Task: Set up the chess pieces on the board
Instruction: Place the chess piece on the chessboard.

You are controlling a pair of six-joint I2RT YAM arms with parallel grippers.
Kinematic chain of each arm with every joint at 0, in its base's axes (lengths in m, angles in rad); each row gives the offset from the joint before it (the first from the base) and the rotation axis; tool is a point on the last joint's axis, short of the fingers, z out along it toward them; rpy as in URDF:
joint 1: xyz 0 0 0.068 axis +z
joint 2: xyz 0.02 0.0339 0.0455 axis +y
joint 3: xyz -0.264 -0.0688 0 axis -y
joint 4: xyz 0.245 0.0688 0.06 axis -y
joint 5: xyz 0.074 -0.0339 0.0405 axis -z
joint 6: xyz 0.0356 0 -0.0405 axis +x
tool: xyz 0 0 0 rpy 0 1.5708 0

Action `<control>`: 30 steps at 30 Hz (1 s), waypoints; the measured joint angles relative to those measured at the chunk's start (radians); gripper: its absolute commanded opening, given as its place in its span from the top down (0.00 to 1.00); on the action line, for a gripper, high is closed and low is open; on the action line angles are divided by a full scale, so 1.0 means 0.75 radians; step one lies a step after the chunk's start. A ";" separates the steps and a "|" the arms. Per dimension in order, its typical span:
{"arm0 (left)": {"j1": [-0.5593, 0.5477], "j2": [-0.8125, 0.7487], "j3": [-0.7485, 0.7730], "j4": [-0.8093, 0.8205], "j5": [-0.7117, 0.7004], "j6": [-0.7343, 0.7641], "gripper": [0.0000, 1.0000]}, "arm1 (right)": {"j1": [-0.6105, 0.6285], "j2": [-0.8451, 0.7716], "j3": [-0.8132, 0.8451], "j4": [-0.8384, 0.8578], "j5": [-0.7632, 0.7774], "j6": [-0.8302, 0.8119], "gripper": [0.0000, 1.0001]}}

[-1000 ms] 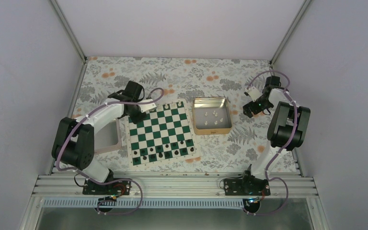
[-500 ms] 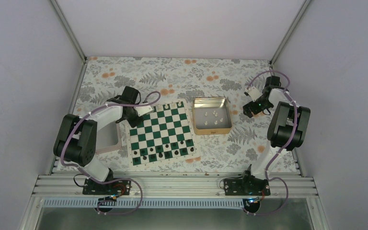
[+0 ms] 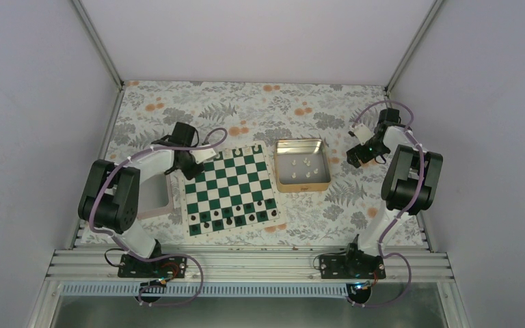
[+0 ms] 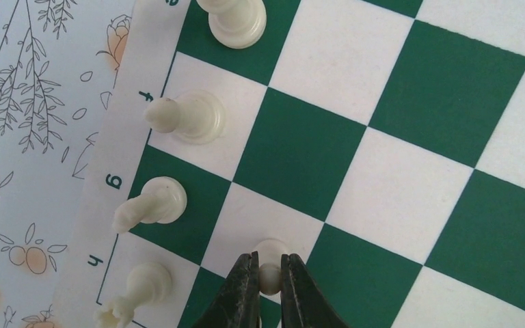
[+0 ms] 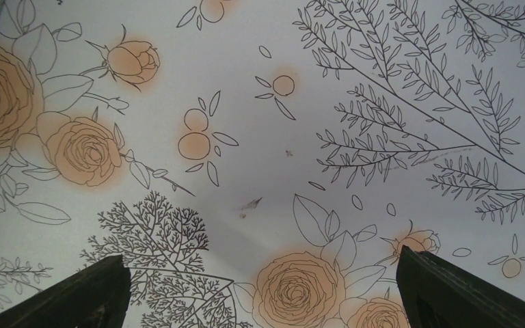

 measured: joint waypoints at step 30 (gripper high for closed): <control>-0.240 -0.013 0.597 -0.366 -0.043 0.013 0.66 | -0.003 0.000 -0.001 0.001 -0.001 -0.005 0.00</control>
